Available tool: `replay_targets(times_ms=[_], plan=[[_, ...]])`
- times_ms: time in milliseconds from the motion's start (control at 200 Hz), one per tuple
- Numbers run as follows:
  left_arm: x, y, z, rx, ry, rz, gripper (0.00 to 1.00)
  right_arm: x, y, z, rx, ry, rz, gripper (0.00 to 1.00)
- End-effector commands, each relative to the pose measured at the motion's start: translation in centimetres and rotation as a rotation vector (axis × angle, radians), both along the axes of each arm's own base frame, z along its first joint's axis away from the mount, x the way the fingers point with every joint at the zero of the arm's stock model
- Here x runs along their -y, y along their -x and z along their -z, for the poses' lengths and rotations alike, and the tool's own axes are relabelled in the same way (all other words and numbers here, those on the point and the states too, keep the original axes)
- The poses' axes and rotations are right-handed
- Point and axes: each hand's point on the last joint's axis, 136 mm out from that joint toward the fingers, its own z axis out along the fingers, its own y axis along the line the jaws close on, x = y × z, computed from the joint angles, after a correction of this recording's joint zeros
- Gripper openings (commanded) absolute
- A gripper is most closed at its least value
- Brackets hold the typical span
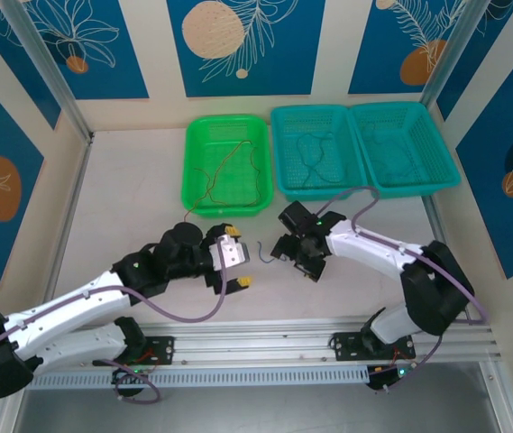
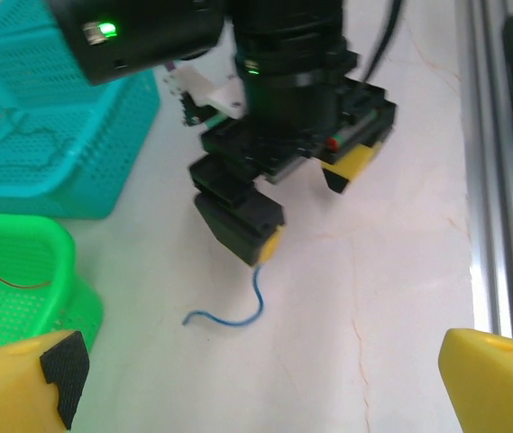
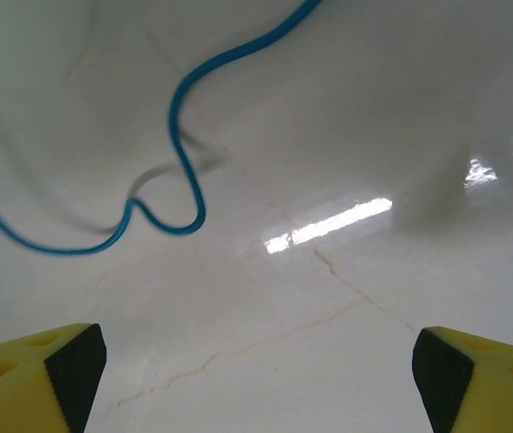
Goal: Untangle the cables
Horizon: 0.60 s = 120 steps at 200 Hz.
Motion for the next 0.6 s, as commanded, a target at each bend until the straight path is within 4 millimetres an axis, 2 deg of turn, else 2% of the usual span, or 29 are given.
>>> replay_targets(times_ms=[0, 175, 350, 595], plan=[[-0.8, 1.8, 2.0, -0.024, -0.093, 0.088, 1.00, -1.2, -1.2, 0.0, -0.008, -0.030, 0.096, 0.87], [-0.3, 2.1, 2.3, -0.033, -0.073, 0.109, 1.00, -2.1, -2.1, 1.3, -0.023, -0.055, 0.114, 0.83], [-0.3, 2.3, 2.4, -0.046, -0.108, 0.126, 1.00, -2.6, -3.1, 2.4, -0.019, -0.048, 0.137, 0.69], [-0.7, 2.6, 2.2, -0.053, -0.143, 0.139, 1.00, -1.8, -3.6, 3.7, -0.006, 0.019, 0.152, 0.54]])
